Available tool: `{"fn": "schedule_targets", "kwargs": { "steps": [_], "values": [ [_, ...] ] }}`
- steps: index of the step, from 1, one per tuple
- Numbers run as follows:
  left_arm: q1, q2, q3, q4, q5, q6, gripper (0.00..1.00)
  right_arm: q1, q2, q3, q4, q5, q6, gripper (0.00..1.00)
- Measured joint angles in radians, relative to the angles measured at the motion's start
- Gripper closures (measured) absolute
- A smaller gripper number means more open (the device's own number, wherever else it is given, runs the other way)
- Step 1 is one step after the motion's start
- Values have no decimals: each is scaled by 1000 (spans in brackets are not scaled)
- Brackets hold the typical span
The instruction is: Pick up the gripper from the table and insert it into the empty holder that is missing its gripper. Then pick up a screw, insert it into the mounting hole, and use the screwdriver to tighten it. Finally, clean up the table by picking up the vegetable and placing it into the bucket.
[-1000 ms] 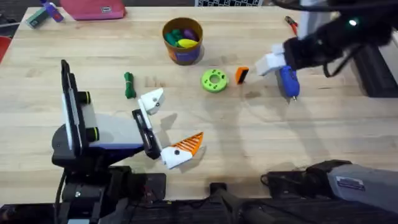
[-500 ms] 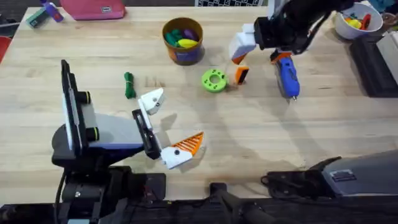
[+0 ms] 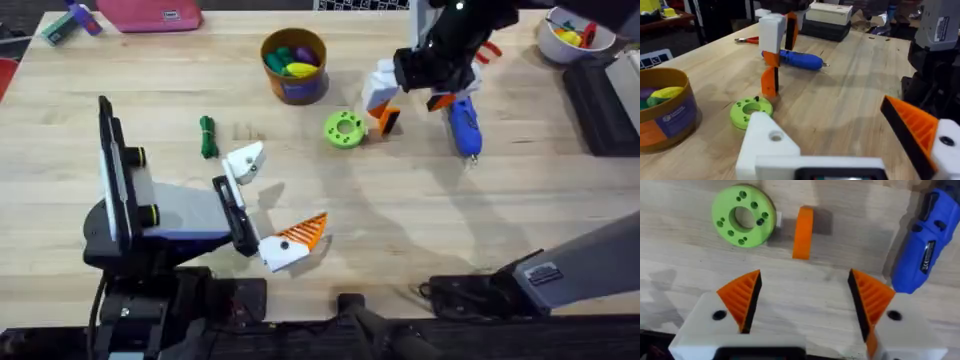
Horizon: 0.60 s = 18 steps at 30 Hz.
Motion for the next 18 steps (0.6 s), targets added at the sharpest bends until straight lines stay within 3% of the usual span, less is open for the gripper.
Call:
{"fn": "schedule_targets", "kwargs": {
  "steps": [18],
  "values": [
    [0,0,0,0,0,0,16,0,154,70,7,15,-57,19]
  ]
}}
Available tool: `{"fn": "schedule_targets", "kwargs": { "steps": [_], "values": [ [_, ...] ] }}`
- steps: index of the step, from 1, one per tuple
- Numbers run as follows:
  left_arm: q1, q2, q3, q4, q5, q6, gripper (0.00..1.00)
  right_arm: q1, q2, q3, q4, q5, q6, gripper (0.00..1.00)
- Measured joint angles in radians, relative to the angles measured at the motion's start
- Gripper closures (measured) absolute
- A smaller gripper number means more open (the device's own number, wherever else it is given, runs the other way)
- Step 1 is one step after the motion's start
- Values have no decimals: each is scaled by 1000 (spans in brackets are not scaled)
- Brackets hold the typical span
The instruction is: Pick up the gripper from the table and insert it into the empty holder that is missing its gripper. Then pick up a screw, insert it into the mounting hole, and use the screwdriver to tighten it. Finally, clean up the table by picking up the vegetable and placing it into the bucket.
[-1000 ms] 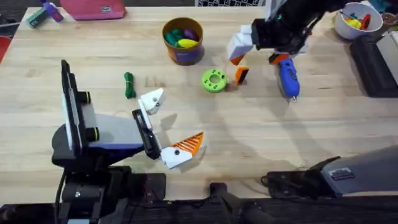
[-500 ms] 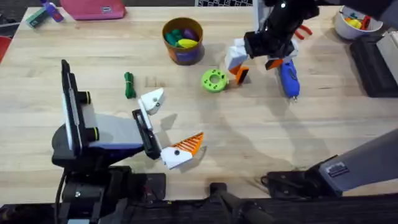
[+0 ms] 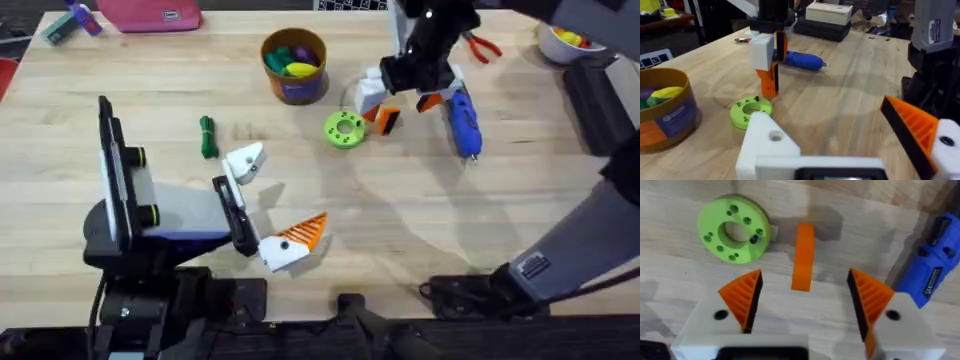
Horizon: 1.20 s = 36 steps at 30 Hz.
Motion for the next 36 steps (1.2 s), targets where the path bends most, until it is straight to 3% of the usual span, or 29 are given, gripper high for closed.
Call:
{"fn": "schedule_targets", "kwargs": {
  "steps": [9,18,21,24,26,36],
  "values": [
    [0,0,0,0,0,0,15,0,38,1,24,0,8,107],
    [0,0,0,0,0,0,14,0,48,1,25,0,36,261],
    [0,0,0,0,0,0,15,0,49,2,25,0,42,412],
    [0,0,0,0,0,0,15,0,49,2,25,0,48,705],
    [0,0,0,0,0,0,15,0,49,2,25,1,52,952],
    [0,0,0,0,0,0,14,0,49,3,24,1,53,988]
  ]
}}
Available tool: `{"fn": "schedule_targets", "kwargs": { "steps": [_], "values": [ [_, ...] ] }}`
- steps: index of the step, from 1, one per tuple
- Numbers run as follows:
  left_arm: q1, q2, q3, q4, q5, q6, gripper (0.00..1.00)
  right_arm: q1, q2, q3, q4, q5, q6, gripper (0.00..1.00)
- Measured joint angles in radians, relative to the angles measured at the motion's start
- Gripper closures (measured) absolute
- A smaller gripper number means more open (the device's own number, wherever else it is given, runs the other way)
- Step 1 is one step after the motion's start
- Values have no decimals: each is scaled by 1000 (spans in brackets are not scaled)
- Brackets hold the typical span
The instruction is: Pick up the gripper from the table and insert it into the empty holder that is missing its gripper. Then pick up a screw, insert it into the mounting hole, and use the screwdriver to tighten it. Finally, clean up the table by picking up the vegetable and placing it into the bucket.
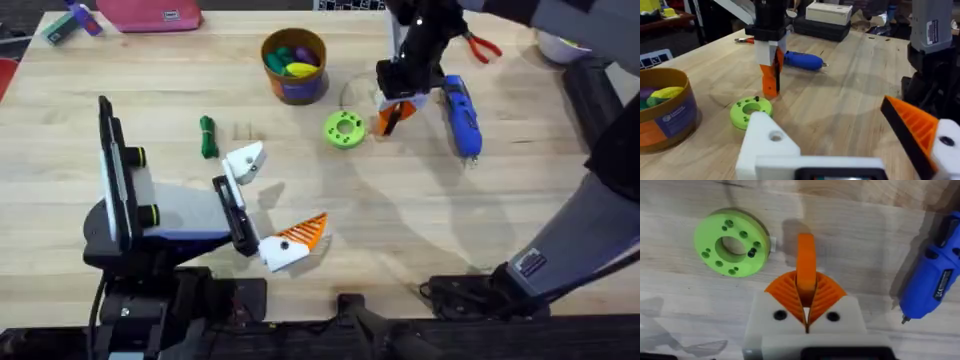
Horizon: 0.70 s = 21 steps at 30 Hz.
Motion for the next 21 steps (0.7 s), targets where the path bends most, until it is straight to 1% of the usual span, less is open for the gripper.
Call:
{"fn": "schedule_targets", "kwargs": {
  "steps": [4,7,9,16,19,21],
  "values": [
    [0,0,0,0,0,0,15,0,-2,0,-5,0,0,988],
    [0,0,0,0,0,0,15,0,-38,0,-4,0,0,988],
    [0,0,0,0,0,0,15,-1,-91,0,-2,0,0,988],
    [0,0,0,0,0,0,15,-14,-348,3,21,0,29,988],
    [0,0,0,0,0,0,15,-28,-421,4,29,-1,53,989],
    [0,0,0,0,0,0,15,-40,-459,-1,65,-20,63,990]
  ]
}}
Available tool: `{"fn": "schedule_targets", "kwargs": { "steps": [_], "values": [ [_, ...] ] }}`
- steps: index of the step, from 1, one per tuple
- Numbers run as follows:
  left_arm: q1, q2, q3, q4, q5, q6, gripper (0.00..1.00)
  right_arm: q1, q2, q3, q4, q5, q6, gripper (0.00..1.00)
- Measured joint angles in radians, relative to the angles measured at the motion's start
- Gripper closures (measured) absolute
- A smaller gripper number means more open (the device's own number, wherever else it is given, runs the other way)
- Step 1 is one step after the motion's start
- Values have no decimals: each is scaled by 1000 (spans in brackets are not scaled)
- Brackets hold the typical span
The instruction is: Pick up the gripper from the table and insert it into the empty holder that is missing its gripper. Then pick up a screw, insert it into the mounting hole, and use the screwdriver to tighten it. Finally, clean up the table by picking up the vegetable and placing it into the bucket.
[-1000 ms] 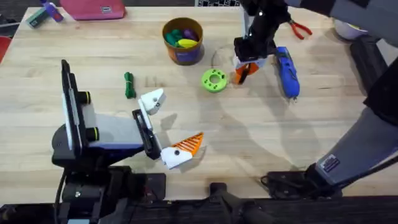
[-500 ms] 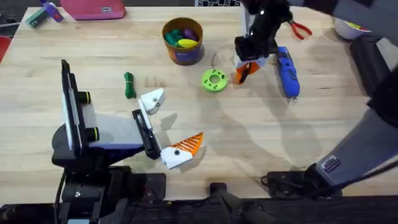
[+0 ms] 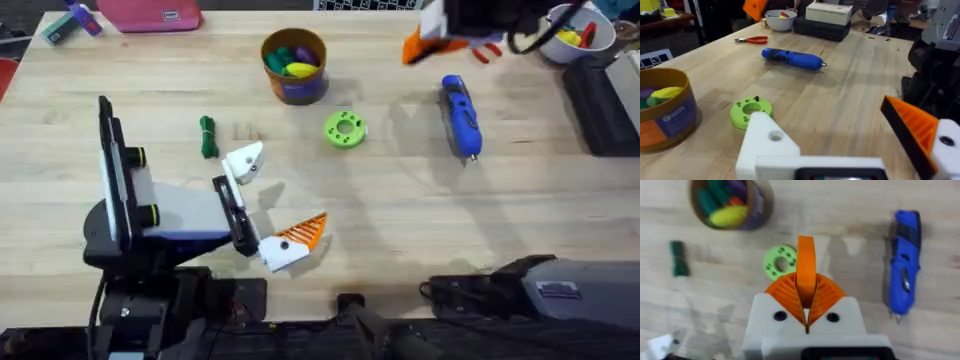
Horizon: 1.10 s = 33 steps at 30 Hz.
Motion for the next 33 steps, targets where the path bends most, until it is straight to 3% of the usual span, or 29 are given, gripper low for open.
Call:
{"fn": "schedule_targets", "kwargs": {
  "steps": [5,12,13,21,27,33],
  "values": [
    [0,0,0,0,0,0,16,-46,-113,-115,186,-132,15,990],
    [0,0,0,0,0,0,16,-112,-265,-417,538,-416,66,991],
    [0,0,0,0,0,0,15,-133,-323,-571,755,-572,126,991],
    [0,0,0,0,0,0,15,-156,-371,-897,1302,-898,393,991],
    [0,0,0,0,0,0,15,-156,-346,-1044,1464,-1070,549,991],
    [0,0,0,0,0,0,15,-156,-238,-1068,1523,-1258,601,991]
  ]
}}
